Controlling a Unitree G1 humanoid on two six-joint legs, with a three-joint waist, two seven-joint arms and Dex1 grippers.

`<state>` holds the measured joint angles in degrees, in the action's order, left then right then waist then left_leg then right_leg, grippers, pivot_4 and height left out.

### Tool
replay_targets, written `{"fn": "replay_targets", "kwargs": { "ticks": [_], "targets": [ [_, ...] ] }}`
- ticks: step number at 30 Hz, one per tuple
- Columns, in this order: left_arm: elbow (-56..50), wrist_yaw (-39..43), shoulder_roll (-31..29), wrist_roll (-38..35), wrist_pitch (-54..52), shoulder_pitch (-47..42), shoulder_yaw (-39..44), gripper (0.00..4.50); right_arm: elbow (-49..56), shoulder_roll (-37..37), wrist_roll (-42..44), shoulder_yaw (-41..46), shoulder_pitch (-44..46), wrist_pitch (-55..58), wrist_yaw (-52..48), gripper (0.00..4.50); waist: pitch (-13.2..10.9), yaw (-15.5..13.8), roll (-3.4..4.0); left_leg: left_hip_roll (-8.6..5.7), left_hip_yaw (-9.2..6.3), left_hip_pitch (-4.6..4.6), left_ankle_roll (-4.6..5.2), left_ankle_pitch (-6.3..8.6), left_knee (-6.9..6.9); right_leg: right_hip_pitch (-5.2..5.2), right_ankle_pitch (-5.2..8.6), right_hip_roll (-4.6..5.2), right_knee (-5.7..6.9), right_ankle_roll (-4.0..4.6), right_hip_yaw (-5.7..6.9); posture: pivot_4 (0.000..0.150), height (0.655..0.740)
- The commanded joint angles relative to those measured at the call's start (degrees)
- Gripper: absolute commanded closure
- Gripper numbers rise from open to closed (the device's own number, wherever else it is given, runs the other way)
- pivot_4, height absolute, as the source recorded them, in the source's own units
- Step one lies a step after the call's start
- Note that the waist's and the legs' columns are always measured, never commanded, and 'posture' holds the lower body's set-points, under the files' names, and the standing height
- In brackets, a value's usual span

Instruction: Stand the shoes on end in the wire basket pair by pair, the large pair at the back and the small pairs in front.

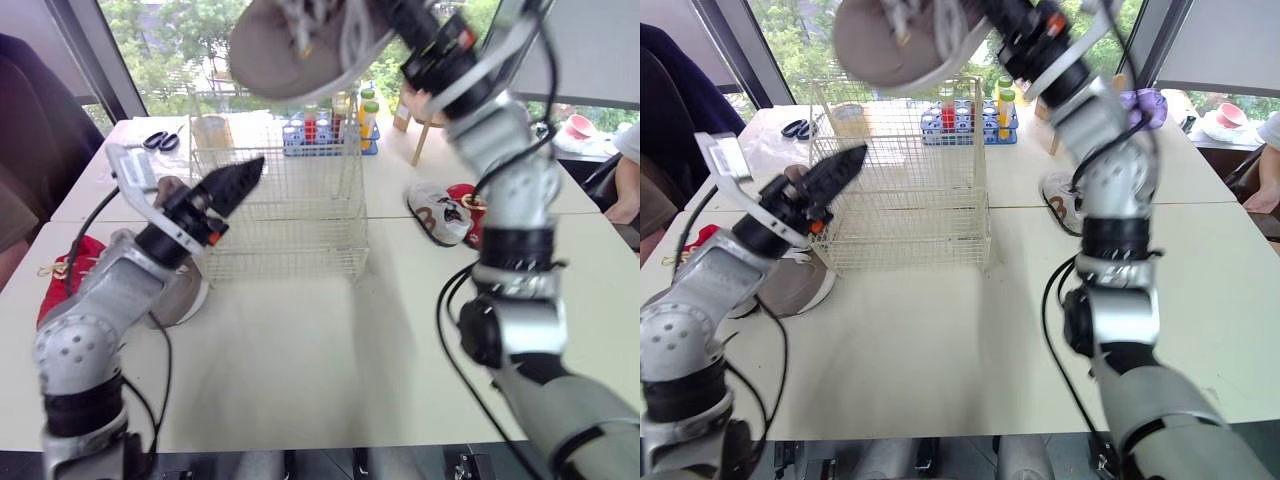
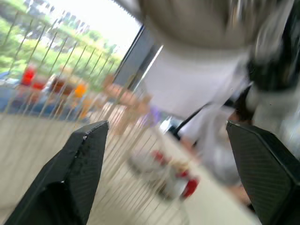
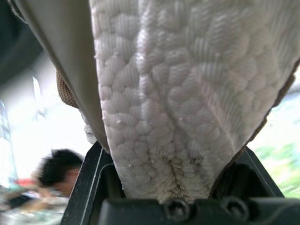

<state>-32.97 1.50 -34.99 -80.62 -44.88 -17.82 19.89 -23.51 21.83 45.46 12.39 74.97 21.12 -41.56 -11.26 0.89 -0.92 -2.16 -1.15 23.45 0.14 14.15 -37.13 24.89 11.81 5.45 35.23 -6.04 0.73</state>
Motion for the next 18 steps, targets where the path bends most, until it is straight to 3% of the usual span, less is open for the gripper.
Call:
{"fn": "replay_targets", "kwargs": {
  "ticks": [1, 5, 9, 18],
  "targets": [
    [-5.7, 3.4, -8.5, -3.1, -2.1, 5.4, 6.9, 0.28, -14.7, 4.2, -10.6, -5.0, 9.5, -11.3, -16.0, 2.87, 0.0, 0.4, 0.03, 0.02, 0.07, 0.00, 0.00, 0.00, 0.03, 0.06, 0.01, -0.04, 0.00, 0.01, -0.06, 0.150, 0.7400],
    [-8.4, 4.8, -14.0, -7.3, -2.2, 11.7, 12.2, 0.28, -32.8, 6.1, -21.3, -10.1, 18.1, -21.7, -28.0, 2.87, 0.0, 1.0, 0.04, 0.13, 0.24, -0.08, 0.00, 0.01, 0.09, 0.08, 0.02, -0.11, -0.03, 0.04, -0.17, 0.150, 0.7400],
    [-9.8, 3.7, -13.9, -5.8, 0.4, 15.0, 12.4, 0.28, -43.0, 5.9, -28.3, -12.5, 22.3, -27.1, -34.2, 2.87, 0.0, 1.0, 0.04, 0.10, 0.26, -0.05, 0.01, 0.03, 0.09, 0.07, 0.11, -0.03, -0.05, 0.19, -0.20, 0.150, 0.7400],
    [-10.2, 4.0, -12.2, 1.2, 3.1, 14.9, 6.1, 0.28, -52.9, -0.2, -41.8, -15.6, 24.0, -29.4, -26.8, 2.87, 0.0, 1.4, 0.05, 0.07, 0.27, -0.06, -0.04, 0.04, 0.11, 0.13, 0.09, 0.01, 0.00, 0.18, -0.25, 0.150, 0.7400]
  ]
}}
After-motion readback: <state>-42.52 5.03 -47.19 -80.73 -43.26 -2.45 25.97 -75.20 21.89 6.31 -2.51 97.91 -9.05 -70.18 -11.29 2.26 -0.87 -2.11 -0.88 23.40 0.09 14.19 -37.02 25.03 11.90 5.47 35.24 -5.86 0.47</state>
